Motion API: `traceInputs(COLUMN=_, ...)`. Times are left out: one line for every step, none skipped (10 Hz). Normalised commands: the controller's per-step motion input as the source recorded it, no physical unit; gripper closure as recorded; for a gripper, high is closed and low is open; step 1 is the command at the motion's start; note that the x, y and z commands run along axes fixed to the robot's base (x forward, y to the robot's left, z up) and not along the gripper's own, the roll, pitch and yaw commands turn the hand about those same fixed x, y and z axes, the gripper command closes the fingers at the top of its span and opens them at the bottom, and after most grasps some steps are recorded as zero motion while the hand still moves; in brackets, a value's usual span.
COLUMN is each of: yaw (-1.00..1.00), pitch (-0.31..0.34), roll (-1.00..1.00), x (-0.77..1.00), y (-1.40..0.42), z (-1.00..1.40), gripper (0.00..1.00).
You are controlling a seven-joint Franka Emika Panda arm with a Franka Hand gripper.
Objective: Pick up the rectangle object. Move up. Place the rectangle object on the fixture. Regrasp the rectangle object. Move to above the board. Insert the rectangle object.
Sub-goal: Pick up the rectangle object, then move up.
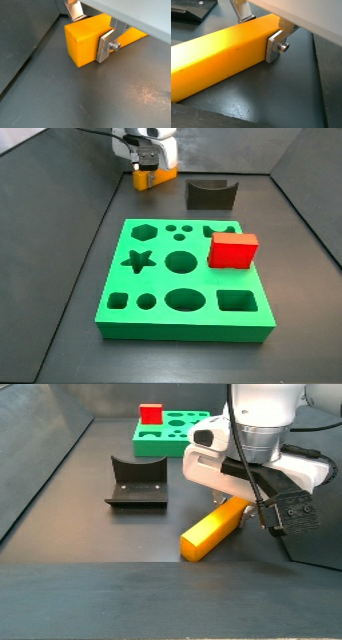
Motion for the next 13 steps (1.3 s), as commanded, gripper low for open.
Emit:
traceInputs(yaw=0.0, pitch=0.0, roll=0.0, x=0.0, y=0.0, z=0.0, gripper=1.0)
traceInputs(yaw=0.0, pitch=0.0, roll=0.0, x=0.0, y=0.0, z=0.0, gripper=1.0)
traceInputs(yaw=0.0, pitch=0.0, roll=0.0, x=0.0, y=0.0, z=0.0, gripper=1.0)
traceInputs(yaw=0.0, pitch=0.0, roll=0.0, x=0.0, y=0.0, z=0.0, gripper=1.0)
traceInputs(yaw=0.0, pitch=0.0, roll=0.0, x=0.0, y=0.0, z=0.0, gripper=1.0)
traceInputs(yaw=0.0, pitch=0.0, roll=0.0, x=0.0, y=0.0, z=0.0, gripper=1.0)
traceInputs(yaw=0.0, pitch=0.0, roll=0.0, x=0.0, y=0.0, z=0.0, gripper=1.0)
traceInputs(yaw=0.0, pitch=0.0, roll=0.0, x=0.0, y=0.0, z=0.0, gripper=1.0)
traceInputs(yaw=0.0, pitch=0.0, roll=0.0, x=0.0, y=0.0, z=0.0, gripper=1.0)
traceInputs(yaw=0.0, pitch=0.0, roll=0.0, x=0.0, y=0.0, z=0.0, gripper=1.0)
traceInputs(yaw=0.0, pitch=0.0, roll=0.0, x=0.0, y=0.0, z=0.83, gripper=1.0)
traceInputs(yaw=0.01, pitch=0.022, roll=0.0, x=-0.06, y=0.04, z=0.79, gripper=1.0)
traceInputs(yaw=0.01, pitch=0.019, roll=0.0, x=-0.06, y=0.04, z=0.68, gripper=1.0)
